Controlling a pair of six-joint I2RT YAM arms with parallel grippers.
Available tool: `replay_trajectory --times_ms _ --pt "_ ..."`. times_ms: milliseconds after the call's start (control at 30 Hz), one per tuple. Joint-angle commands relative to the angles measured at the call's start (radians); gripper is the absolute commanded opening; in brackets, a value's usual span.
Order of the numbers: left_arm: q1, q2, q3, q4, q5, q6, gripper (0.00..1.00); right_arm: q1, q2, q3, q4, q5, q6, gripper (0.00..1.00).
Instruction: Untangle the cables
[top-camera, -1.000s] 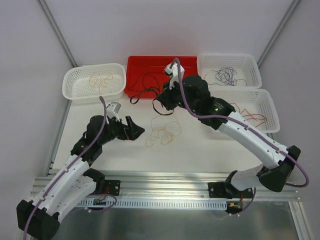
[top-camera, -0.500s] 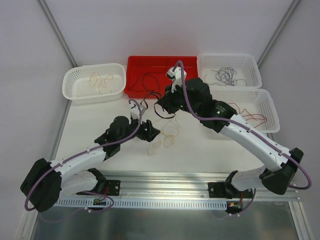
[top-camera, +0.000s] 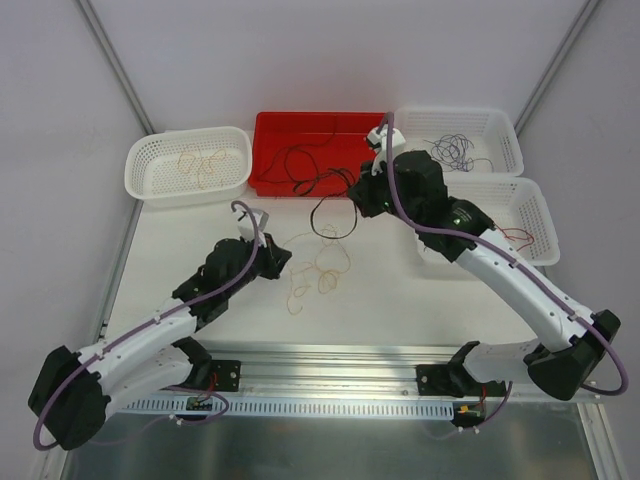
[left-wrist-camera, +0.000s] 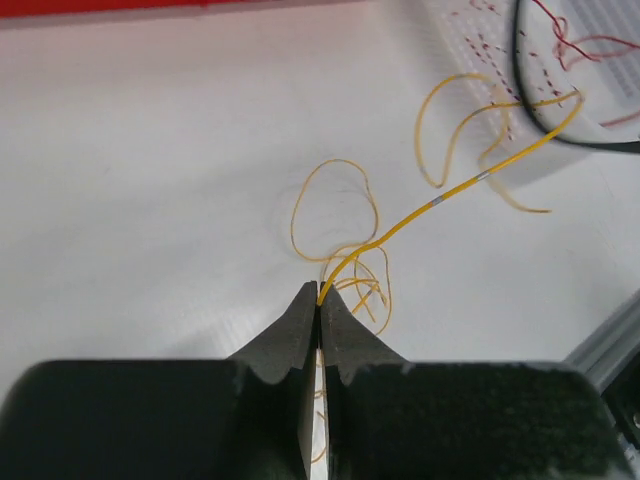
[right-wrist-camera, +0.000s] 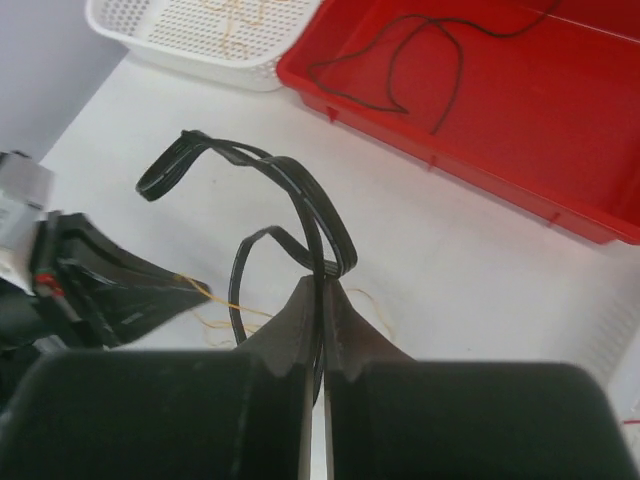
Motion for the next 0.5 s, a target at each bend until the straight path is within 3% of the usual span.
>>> replay_trajectory --times_ms 0,200,300,467 --pt "0.058 -0.115 -0.025 -0.231 -0.23 -0.106 0.0 -0.058 -0.062 -0.015 -0.009 0.047 0.007 0.01" --pt "0.368 -0.299 -0.043 -0.436 -0.182 -0.244 0.0 -0.119 -0.082 -0.03 -0.025 0.053 0.01 0.01" --pt "0.433 -0.308 -0.013 -0.489 -0.141 -0.245 0.0 -0.155 -0.093 -0.036 -0.025 0.032 0.011 0.01" --pt "0.507 -0.215 0.072 -0.62 -0.191 -0.255 0.0 -0.195 -0.094 -0.035 -0.041 0.029 0.007 0.01"
